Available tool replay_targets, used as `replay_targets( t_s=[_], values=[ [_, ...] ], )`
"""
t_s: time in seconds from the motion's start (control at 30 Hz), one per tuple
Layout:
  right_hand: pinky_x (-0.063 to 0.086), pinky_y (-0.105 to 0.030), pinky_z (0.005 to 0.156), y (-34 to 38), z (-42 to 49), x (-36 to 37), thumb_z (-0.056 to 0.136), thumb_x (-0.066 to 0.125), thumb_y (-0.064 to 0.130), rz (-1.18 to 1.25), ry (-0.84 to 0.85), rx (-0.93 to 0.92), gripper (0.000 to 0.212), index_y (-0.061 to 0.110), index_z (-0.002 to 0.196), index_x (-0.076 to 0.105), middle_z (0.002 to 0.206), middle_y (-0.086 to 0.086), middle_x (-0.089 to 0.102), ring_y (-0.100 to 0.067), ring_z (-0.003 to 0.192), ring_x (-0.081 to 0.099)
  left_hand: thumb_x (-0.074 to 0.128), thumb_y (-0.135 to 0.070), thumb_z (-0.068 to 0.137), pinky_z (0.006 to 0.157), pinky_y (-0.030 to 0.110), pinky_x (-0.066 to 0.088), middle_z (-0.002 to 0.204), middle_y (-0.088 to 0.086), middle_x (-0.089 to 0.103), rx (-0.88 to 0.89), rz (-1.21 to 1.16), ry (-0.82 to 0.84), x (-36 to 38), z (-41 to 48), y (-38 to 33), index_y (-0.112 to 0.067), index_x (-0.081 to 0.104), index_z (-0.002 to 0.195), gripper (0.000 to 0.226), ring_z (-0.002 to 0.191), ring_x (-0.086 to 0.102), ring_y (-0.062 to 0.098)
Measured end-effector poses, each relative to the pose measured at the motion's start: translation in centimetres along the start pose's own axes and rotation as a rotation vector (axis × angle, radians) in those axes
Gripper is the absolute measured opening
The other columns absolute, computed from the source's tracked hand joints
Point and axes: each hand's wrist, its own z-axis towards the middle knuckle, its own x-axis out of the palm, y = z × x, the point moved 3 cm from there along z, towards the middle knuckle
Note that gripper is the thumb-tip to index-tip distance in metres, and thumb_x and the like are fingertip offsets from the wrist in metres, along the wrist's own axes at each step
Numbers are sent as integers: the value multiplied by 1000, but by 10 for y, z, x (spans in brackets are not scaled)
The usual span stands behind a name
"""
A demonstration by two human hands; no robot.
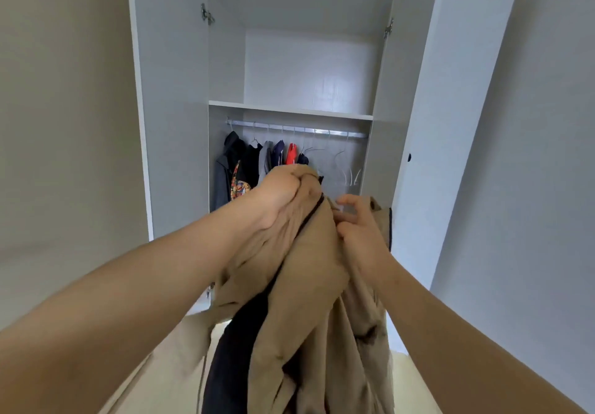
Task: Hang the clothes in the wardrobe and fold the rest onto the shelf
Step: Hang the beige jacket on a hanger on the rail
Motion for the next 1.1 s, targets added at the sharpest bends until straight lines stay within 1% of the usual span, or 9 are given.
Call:
replay_targets(
  t_s=[0.07,0.17,0.3,0.4,0.53,0.7,0.83,0.97,1.1],
  values=[
    [49,-21,88,0,-5,2,83,55,-7,-166,85,-182,54,37,112,43,116,-1,58,-1,100,58,22,8,95,62,19,42,71,4,44,25,56,58,4,5,-15,0,57,90,36,65,45,15],
    [35,-44,105,4,5,-1,71,70,33,-575,1,-223,76,40,135,30,131,1,45,-18,121,42,37,0,95,68,17,47,79,-1,56,116,409,92,7,12,-34,4,55,120,31,78,59,19],
    [30,-31,91,8,9,-8,79,61,44,-846,-58,-137,17,31,79,49,97,7,39,-14,96,35,40,2,93,55,11,46,70,-7,55,166,549,150,12,17,-40,6,56,117,29,60,50,2],
    [42,-14,60,5,7,-11,90,53,20,-410,13,-7,33,22,58,49,56,13,53,-10,63,46,43,4,90,68,15,45,90,8,66,223,672,51,6,24,-29,2,62,112,29,74,54,12],
    [44,-11,43,-1,8,-6,93,52,17,24,-73,237,28,19,66,58,56,5,60,-5,51,55,57,-4,84,73,22,42,89,1,56,255,814,-111,-20,27,2,-16,53,107,26,86,53,16],
    [50,-35,71,-2,14,6,87,53,15,378,-166,472,20,3,75,63,77,-15,63,-27,67,57,59,-41,87,74,18,46,109,-13,52,-35,584,453,-13,0,45,-30,38,130,49,95,53,-1],
    [45,-29,54,0,22,8,89,52,27,432,-96,447,38,7,58,60,47,-8,61,-22,49,59,55,-10,92,84,11,48,117,-21,56,-92,405,659,-23,-13,73,-41,37,126,49,102,58,-9],
    [48,-23,47,0,23,8,84,58,32,430,-11,471,51,8,40,64,47,-8,62,-18,39,60,42,-8,98,99,22,38,130,-13,55,-169,330,485,-50,-11,83,-49,62,107,47,110,55,1],
    [53,-30,69,-4,16,-6,78,68,42,227,64,470,32,11,85,70,86,-10,70,-22,72,67,47,-17,97,80,30,48,96,7,70,-214,252,208,-53,1,71,-19,70,100,24,81,63,18]
  ],
)
